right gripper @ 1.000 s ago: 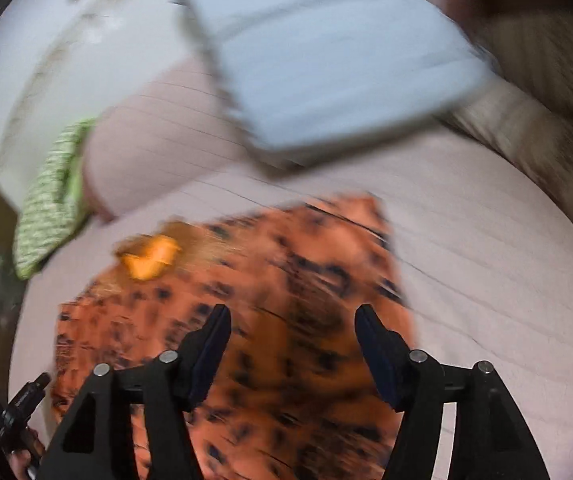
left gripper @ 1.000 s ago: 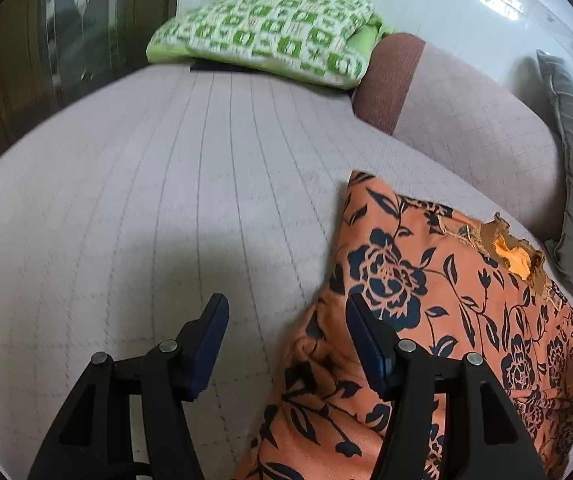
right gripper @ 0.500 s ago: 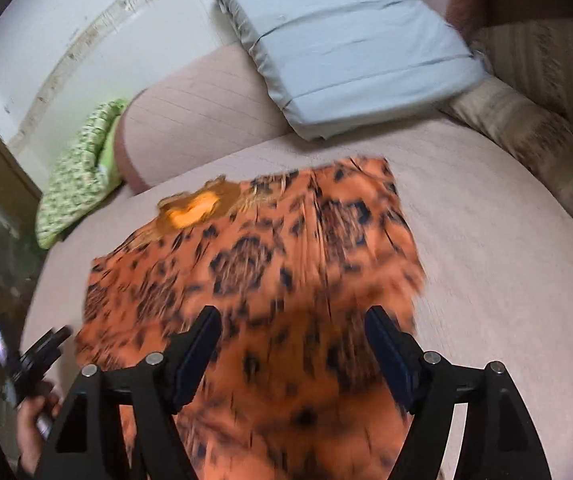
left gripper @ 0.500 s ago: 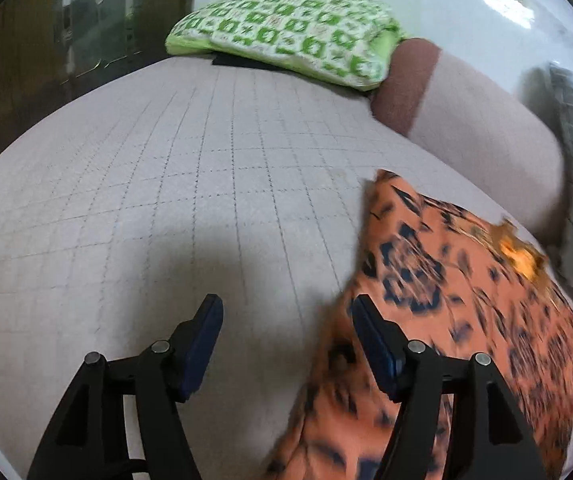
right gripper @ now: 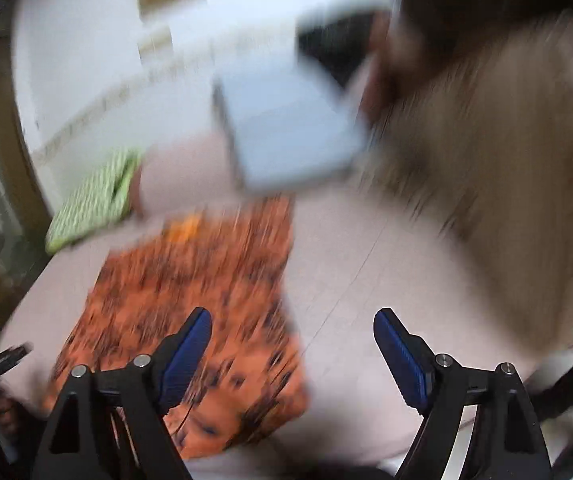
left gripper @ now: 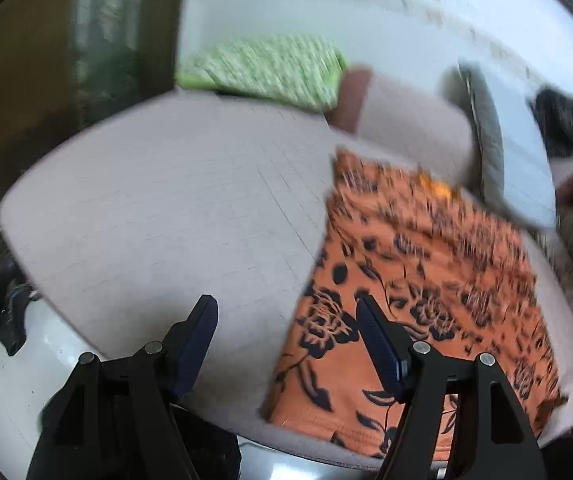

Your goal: Fold small clothes

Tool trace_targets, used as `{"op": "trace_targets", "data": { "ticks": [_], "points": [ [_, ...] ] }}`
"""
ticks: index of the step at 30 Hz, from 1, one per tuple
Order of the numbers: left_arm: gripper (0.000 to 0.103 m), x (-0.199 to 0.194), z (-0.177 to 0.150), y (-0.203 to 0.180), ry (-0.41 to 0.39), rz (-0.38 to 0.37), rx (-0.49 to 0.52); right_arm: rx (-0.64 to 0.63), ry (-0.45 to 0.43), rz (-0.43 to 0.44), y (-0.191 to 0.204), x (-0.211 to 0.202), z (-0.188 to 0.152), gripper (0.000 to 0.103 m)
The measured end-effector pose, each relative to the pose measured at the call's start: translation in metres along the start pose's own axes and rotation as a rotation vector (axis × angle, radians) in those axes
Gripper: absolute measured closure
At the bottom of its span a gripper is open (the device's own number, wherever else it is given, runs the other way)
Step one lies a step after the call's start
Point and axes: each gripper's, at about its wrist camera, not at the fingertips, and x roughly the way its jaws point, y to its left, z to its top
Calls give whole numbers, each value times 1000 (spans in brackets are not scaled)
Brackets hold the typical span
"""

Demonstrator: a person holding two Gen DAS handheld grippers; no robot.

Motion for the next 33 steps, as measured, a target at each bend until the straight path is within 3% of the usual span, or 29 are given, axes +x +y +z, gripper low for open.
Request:
{"op": "trace_targets", "data": {
  "ticks": [2,4,6,7,9,11,14,17,21,23,24,25,26,27,28,29,33],
  "points": [
    [30,-32,1,7,-117,45,-27,-41,-202,-74,5,-55,16,15],
    [23,-54,4,8,-215,70,-41,-46,-288,-96,6,-80,25,7],
    [14,-66,6,5,-286,83,-41,-32,-299,-94,5,-85,32,3],
    [12,-65,6,3,-282,81,-33,-21,-275,-82,4,-79,32,3],
    [12,-49,4,-4,-210,64,-7,11,-131,-23,4,-46,28,1],
    [12,-20,-1,-9,-67,39,28,51,156,87,5,15,7,1],
    [12,20,-16,-13,110,-15,50,152,448,207,3,83,-40,2],
    [12,46,-32,-15,229,-51,77,232,586,201,-2,122,-74,5],
    [12,66,-44,-16,294,-16,104,323,723,188,-9,156,-100,8],
    [13,83,-49,-13,364,-8,96,349,783,178,-11,168,-114,11],
    [24,90,-51,-12,394,-4,104,374,806,191,-14,172,-119,23],
    [35,95,-53,-11,426,7,104,379,815,183,-16,171,-122,28],
    [39,93,-53,-8,417,-10,73,366,806,179,-17,169,-120,34],
    [65,88,-52,-6,402,-13,62,370,806,201,-18,168,-120,42],
    [86,87,-50,-8,396,-29,75,376,820,217,-16,169,-123,74],
    [90,87,-50,-10,400,-39,84,382,846,224,-17,170,-127,81],
    [90,86,-50,-13,394,-40,97,377,820,229,-14,166,-121,78]
  ]
}}
